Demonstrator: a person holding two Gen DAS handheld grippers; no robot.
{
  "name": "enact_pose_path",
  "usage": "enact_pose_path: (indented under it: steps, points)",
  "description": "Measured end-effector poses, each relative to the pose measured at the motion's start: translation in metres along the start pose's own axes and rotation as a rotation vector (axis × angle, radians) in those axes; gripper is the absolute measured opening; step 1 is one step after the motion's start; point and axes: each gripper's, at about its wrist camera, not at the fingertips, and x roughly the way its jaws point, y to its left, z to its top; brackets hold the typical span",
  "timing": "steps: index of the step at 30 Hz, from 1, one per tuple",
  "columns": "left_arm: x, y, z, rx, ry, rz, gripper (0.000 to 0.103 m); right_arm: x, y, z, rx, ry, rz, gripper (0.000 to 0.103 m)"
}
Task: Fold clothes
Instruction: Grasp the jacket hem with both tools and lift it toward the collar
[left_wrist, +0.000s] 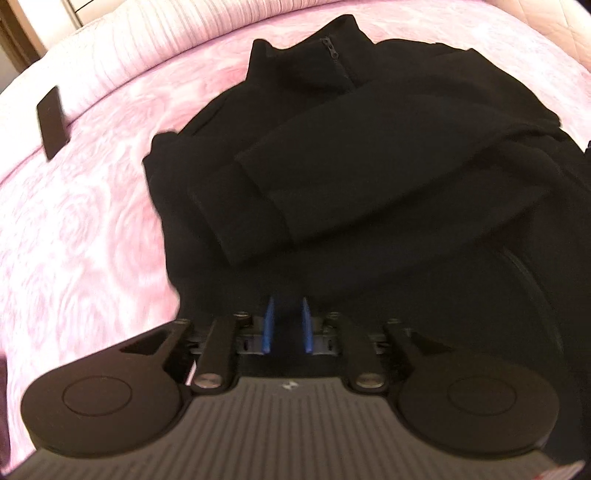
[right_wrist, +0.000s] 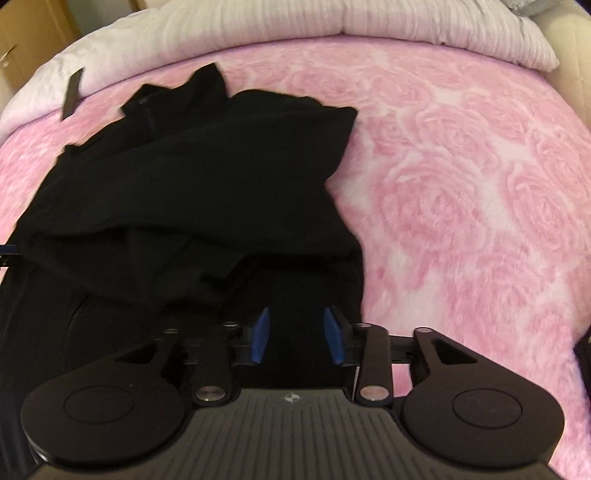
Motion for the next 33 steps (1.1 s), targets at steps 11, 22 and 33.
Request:
enact_pose_path:
  steps: [11,22,33]
  points:
    - [-0.077,-0.056,-0.106,0.029,0.061,0.02,0.051,-0.051,0.059,-0.059,-0.142,0.074,0.107,0.052]
    - [-0.141,-0.126,-0.23,0.386,-0.042,-0.066,0.052,-0.086,0.122,-0.155,-0.222,0.131,0.094,0.063]
    - [-0.118,-0.162,-0.306,0.824,-0.088,0.147,0.059,-0.098,0.143,-0.228,-0.513,0.127,0.022,0.074]
